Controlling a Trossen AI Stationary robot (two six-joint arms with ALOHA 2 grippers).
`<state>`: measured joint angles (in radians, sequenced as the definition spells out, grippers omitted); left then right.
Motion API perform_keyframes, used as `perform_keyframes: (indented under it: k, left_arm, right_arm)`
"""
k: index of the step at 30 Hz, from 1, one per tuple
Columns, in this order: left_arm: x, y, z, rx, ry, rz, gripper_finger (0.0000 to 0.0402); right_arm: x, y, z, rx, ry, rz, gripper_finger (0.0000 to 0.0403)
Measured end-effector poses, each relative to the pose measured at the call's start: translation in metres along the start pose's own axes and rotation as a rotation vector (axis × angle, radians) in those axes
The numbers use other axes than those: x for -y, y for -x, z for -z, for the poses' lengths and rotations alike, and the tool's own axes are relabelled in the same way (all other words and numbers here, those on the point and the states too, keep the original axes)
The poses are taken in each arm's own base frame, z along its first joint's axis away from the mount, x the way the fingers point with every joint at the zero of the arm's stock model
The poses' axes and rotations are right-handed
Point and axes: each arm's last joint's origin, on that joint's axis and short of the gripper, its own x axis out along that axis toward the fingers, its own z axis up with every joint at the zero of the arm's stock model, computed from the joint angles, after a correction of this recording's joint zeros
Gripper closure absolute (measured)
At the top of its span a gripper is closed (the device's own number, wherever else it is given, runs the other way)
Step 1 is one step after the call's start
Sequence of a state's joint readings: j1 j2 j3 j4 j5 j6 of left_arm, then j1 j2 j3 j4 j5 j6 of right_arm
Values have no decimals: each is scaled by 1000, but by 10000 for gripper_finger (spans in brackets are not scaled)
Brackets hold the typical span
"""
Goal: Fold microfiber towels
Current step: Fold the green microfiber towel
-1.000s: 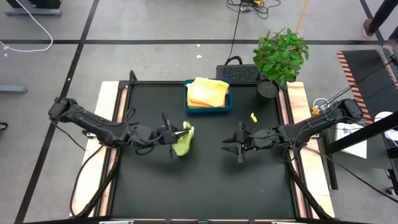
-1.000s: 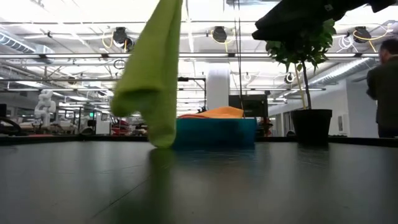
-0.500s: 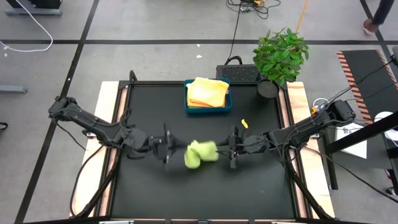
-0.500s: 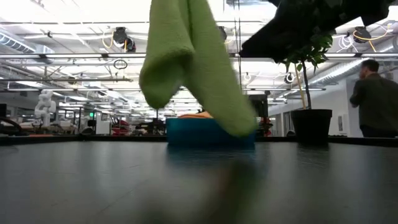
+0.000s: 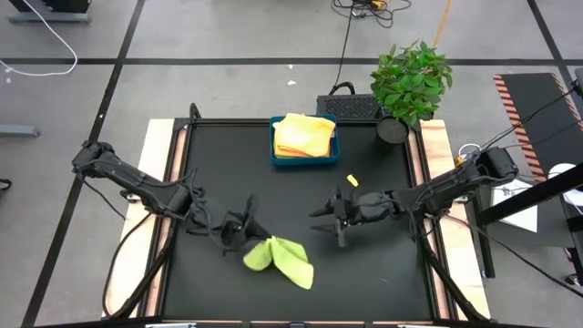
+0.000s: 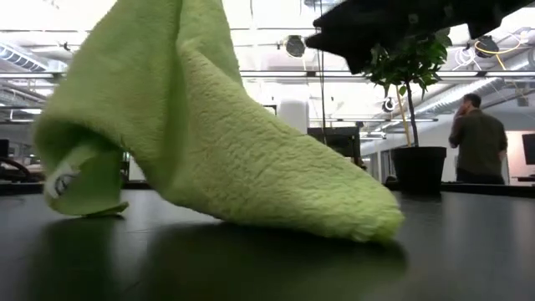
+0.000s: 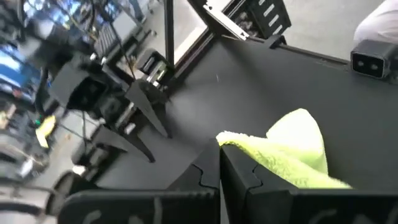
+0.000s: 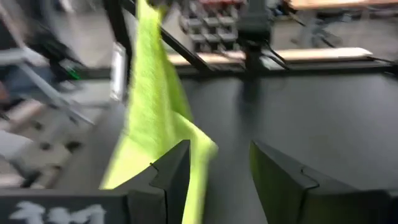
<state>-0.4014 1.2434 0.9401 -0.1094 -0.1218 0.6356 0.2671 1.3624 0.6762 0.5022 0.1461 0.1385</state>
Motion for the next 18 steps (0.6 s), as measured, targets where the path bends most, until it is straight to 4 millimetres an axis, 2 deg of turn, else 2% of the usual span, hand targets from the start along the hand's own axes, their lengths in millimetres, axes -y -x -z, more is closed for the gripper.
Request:
perform_keyframes:
  k: [7, 18]
  left_arm:
    - [-4, 0, -4, 44, -100, -37, 401]
    - [-8, 0, -7, 37, -208, -114, 400]
  right_arm:
    - [6, -26, 13, 47, -68, -124, 236]
    - [5, -69, 22, -33, -93, -326, 236]
